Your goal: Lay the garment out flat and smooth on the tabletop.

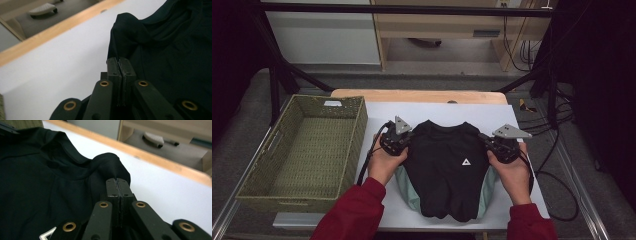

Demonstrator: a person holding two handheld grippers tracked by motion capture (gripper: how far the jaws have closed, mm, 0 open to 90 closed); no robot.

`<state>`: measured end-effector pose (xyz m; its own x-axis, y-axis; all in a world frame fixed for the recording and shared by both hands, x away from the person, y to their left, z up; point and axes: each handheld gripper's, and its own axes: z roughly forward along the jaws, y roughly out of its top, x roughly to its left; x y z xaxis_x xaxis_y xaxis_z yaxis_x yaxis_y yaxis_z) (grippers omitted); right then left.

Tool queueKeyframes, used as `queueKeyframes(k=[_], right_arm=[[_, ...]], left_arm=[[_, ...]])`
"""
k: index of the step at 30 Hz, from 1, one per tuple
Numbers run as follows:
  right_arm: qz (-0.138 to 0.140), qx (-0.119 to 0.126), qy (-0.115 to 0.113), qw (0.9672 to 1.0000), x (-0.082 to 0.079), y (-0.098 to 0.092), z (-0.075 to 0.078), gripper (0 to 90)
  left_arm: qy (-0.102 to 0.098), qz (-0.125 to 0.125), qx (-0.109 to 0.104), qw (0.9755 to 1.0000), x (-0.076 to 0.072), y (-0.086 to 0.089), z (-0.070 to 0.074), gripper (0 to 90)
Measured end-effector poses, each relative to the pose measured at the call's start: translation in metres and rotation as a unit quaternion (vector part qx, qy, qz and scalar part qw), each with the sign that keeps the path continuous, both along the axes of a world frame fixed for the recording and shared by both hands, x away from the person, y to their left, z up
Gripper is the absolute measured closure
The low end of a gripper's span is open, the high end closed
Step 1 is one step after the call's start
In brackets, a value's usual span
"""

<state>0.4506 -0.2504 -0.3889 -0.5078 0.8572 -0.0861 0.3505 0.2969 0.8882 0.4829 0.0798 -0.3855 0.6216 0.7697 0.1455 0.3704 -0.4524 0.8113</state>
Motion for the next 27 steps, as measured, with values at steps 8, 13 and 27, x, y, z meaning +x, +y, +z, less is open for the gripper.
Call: queueKeyframes(k=[8, 13, 27], right_arm=[[-0.004, 0.019, -0.034, 0.9992, -0.001, 0.002, 0.028, 89.9], [-0.008, 0.021, -0.042, 0.9989, 0.001, 0.004, 0.034, 89.9], [-0.022, 0.036, -0.086, 0.9954, 0.012, 0.013, 0.078, 89.9]], left_arm=[[-0.024, 0.007, -0.010, 0.9996, 0.006, 0.002, 0.026, 88.6], [-0.033, 0.013, -0.015, 0.9992, 0.010, 0.007, 0.037, 88.6], [-0.068, 0.027, -0.027, 0.9970, 0.026, 0.004, 0.075, 88.6]])
